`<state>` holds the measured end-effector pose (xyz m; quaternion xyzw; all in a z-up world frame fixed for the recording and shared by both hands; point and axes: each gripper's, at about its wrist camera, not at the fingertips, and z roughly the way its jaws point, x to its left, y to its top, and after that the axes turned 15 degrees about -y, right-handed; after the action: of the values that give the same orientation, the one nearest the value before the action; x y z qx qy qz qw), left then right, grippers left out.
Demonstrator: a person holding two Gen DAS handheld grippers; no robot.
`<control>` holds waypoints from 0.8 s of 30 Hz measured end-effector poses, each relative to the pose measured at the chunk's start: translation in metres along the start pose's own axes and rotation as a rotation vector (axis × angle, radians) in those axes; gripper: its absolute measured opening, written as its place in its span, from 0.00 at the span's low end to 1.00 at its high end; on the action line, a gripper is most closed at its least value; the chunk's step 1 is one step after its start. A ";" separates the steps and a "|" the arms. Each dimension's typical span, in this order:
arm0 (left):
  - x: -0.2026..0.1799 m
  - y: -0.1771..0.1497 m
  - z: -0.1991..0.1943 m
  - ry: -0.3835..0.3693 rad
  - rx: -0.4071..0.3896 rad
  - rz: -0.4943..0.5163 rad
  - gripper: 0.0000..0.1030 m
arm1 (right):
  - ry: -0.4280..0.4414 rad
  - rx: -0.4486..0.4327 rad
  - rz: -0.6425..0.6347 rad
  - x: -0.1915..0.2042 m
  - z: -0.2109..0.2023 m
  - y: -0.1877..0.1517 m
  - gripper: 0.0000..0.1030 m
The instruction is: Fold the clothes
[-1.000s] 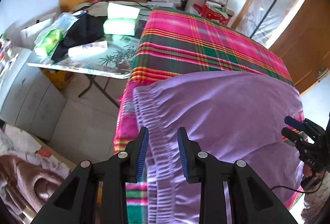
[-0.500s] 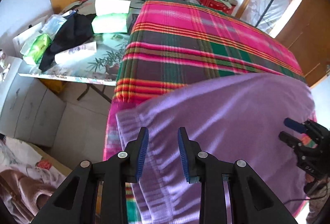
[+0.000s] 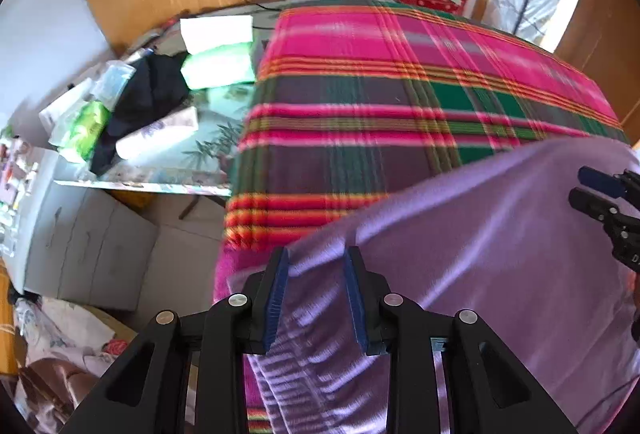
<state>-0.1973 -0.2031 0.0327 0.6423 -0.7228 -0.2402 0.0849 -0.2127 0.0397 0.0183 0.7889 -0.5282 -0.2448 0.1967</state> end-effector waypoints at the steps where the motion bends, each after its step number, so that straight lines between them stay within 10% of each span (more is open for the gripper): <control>1: 0.000 0.001 0.001 0.019 -0.007 0.007 0.29 | -0.005 -0.008 -0.011 0.002 0.002 0.004 0.38; 24: 0.006 0.004 0.011 -0.126 0.046 0.152 0.41 | 0.154 -0.016 -0.151 0.021 0.045 0.044 0.53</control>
<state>-0.2070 -0.2061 0.0238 0.5710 -0.7788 -0.2561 0.0426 -0.2656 0.0016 0.0033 0.8413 -0.4487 -0.2020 0.2240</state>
